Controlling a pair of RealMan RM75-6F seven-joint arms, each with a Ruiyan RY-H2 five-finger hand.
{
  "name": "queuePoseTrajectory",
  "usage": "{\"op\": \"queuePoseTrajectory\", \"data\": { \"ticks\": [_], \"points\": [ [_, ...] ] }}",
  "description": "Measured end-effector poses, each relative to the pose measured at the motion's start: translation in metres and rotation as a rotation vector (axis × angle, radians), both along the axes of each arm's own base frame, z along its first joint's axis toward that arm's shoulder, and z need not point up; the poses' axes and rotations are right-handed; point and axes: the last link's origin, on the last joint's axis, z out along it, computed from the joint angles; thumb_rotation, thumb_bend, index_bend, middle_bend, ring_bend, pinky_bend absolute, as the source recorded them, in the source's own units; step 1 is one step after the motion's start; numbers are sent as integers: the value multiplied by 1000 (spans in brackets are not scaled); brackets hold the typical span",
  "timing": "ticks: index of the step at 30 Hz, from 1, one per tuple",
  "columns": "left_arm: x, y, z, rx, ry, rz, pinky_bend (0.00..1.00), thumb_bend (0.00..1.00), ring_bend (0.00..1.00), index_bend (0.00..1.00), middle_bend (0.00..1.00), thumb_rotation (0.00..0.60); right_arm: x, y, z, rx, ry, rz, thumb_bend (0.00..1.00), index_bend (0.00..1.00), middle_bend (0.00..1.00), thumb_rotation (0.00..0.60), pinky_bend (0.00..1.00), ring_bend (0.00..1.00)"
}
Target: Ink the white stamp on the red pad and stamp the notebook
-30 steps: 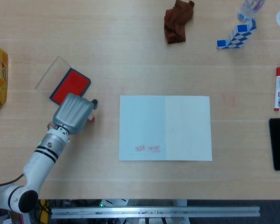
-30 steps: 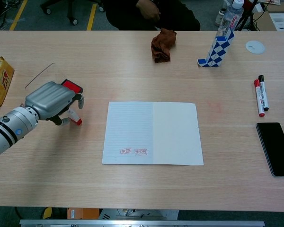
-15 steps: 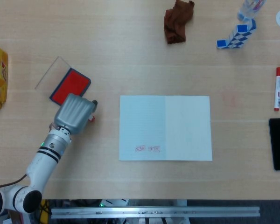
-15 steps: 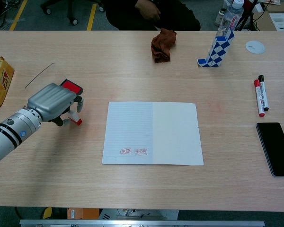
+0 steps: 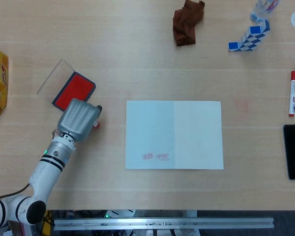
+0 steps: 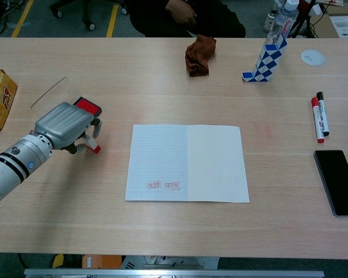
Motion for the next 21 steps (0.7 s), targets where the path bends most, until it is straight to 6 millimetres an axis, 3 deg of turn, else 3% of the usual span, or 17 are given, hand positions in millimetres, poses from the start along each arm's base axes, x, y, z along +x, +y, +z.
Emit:
{"op": "queuePoseTrajectory", "data": {
  "ticks": [21],
  "points": [
    [-1, 1, -3, 15, 1, -14, 1000, 299, 1000, 554, 1000, 600, -1, 1, 0, 1, 2, -4, 119, 462, 490, 600, 573, 408]
  ]
}}
